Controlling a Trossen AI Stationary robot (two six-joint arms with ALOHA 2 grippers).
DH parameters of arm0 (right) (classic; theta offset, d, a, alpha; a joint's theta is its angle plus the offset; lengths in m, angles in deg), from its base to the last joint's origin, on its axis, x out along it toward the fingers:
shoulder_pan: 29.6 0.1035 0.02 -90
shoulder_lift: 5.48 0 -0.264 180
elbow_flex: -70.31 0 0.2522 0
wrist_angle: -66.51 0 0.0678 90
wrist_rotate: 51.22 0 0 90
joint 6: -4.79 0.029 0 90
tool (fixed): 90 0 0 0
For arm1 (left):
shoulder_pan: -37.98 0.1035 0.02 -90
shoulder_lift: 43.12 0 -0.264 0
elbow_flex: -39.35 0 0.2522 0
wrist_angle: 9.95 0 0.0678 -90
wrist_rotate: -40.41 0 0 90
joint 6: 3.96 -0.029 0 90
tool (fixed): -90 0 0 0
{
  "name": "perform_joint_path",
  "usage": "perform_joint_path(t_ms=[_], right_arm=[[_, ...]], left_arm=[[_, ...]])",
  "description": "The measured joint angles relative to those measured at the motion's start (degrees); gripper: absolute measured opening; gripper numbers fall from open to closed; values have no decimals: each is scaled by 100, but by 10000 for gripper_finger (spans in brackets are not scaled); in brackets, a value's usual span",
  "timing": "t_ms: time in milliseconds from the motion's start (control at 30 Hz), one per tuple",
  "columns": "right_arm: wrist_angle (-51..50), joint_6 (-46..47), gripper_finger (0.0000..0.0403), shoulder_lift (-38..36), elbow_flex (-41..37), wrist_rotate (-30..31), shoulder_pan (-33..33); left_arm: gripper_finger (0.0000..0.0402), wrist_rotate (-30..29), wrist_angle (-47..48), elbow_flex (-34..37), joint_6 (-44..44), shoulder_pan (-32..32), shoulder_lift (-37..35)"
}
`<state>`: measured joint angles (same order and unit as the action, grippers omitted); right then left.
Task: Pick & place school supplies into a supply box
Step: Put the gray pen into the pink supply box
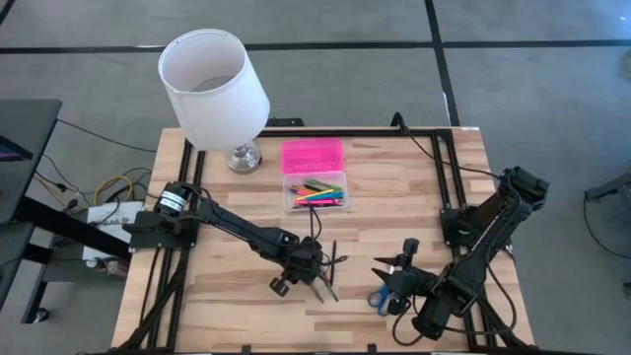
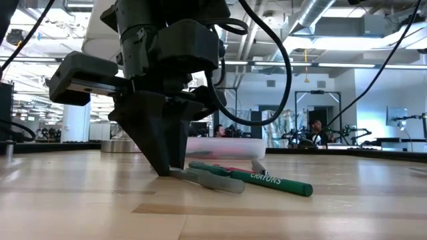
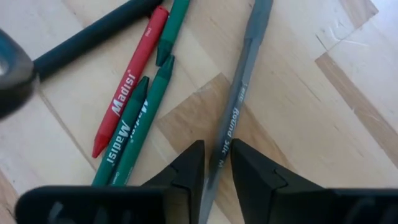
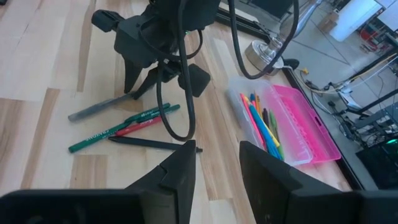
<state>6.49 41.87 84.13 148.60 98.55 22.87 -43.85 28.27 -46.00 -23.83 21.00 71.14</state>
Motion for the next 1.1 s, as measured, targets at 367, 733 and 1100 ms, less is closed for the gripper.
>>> perform_joint_path(t_ms=[367, 733, 1100], right_arm=[[0, 0, 118, 0, 2, -3, 0], [7, 0, 118, -2, -28, -133, -2], [26, 42, 118, -2, -271, -136, -11]], left_arm=[[30, -41, 251, -13, 147, -17, 4], [24, -229, 837, -316, 382, -99, 38], [26, -991, 2091, -1131, 484, -329, 37]])
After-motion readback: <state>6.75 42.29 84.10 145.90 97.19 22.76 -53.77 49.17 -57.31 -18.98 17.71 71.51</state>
